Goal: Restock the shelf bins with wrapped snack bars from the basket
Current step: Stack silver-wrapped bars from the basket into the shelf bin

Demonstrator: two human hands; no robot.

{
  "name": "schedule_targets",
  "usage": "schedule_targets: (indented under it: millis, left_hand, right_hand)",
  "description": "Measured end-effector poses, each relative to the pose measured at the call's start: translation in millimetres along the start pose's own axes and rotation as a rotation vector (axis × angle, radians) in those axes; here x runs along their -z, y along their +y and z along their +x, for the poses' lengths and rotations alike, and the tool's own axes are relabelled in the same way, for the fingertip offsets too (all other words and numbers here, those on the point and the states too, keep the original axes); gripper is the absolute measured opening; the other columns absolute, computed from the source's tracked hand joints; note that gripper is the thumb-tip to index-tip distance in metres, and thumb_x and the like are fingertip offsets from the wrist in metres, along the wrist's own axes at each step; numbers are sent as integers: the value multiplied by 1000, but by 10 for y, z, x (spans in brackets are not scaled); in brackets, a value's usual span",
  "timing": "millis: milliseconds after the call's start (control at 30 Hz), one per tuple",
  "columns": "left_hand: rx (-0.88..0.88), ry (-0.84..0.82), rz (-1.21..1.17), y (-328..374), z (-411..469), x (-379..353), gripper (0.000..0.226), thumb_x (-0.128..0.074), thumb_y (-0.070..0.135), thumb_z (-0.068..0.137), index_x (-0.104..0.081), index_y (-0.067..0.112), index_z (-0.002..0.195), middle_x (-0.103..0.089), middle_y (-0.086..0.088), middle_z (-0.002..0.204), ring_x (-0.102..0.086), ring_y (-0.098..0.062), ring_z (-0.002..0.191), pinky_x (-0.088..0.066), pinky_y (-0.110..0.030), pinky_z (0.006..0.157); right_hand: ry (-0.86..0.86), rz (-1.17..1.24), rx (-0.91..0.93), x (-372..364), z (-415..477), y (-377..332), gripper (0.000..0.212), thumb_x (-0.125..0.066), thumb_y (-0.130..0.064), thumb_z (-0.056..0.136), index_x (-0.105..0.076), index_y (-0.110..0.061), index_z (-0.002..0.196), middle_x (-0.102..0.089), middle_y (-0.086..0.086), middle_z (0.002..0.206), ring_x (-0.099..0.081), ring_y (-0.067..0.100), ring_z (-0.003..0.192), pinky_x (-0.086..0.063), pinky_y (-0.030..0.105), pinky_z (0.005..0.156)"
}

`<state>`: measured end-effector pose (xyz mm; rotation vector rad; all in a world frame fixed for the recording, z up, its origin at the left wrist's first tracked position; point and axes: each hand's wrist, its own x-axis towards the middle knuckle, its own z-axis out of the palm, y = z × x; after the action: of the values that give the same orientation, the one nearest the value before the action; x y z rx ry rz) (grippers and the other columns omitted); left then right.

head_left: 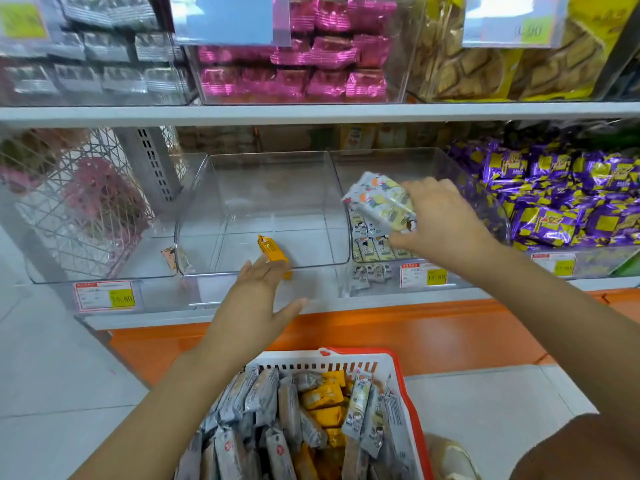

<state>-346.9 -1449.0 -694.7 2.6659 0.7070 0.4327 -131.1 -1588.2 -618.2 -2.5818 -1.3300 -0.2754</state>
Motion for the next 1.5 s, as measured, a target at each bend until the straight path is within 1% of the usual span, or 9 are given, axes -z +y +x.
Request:
schedule_targets:
  millis: [100, 200, 300, 467, 633, 1167, 1367, 1433, 1500]
  left_hand:
    - [-26, 1, 17, -103, 27, -51, 55, -51, 36, 96, -33, 21, 146, -33, 2, 152, -22, -15, 143, 3, -11, 105]
    - [-76, 28, -37, -170, 17, -62, 52, -46, 34, 98, -29, 27, 146, -23, 15, 151, -11, -1, 143, 10, -1, 102]
    - [-91, -23, -55, -213, -1, -90, 57, -48, 27, 98, -19, 30, 147, -9, 24, 145, 2, 8, 135, 14, 2, 100]
    - [-107, -24, -89, -272, 24, -104, 56, -44, 33, 97, -18, 33, 146, -10, 24, 147, 0, 6, 140, 12, 0, 103]
    - [-117, -43, -57, -304, 25, -120, 61, -36, 42, 88, -22, 32, 148, -12, 23, 149, 1, 10, 137, 11, -1, 105]
    - [-82, -76, -15, -211, -190, -69, 61, -44, 28, 99, -10, 28, 150, 2, 22, 150, 9, 7, 138, -2, -6, 106]
    - [-22, -79, -36, -248, -434, -24, 47, -48, 25, 98, -40, 16, 144, -36, 11, 144, -35, -9, 136, -24, -16, 108]
    - [3, -148, -25, -294, -522, -38, 25, -50, 23, 97, -66, 11, 111, -65, 1, 113, -61, -18, 102, -46, -28, 87]
    - [4, -267, 68, -350, -636, -76, 28, -49, 24, 96, -60, 14, 72, -60, -1, 72, -54, -16, 66, -40, -29, 61]
  right_hand:
    - [-133, -17, -201, -144, 402, 180, 43, -70, -43, 77, -54, -8, 96, -52, 6, 85, -49, 30, 102, -43, 35, 77]
    - [-301, 62, -328, -341, 725, 164, 37, -69, -37, 81, -48, -11, 66, -49, 1, 61, -51, 16, 61, -40, 26, 53]
    - [-385, 163, -394, -538, 981, 59, 37, -68, -33, 81, -47, -13, 57, -50, 1, 57, -49, 17, 54, -40, 24, 54]
    - [-396, 287, -439, -865, 1242, -172, 31, -62, -33, 90, -51, -8, 76, -58, 8, 89, -54, 26, 83, -40, 29, 70]
    - [-350, 403, -456, -1004, 1308, -263, 35, -42, -12, 98, -53, 4, 128, -53, 21, 133, -49, 34, 124, -40, 36, 97]
    - [-348, 503, -374, -537, 870, -149, 47, -28, 2, 99, -39, -3, 145, -42, 12, 148, -47, 29, 128, -39, 32, 103]
    - [-108, 439, -245, -435, 513, -193, 37, -51, -24, 97, -63, 4, 77, -62, 24, 80, -60, 34, 82, -45, 34, 69]
    - [-8, 424, -166, -363, 199, -324, 45, -51, -26, 97, -41, -7, 57, -40, 16, 61, -46, 27, 63, -32, 32, 56]
    - [-33, 439, -99, -397, -156, -447, 47, -53, -26, 96, -36, -9, 55, -37, 13, 59, -40, 24, 59, -29, 31, 55]
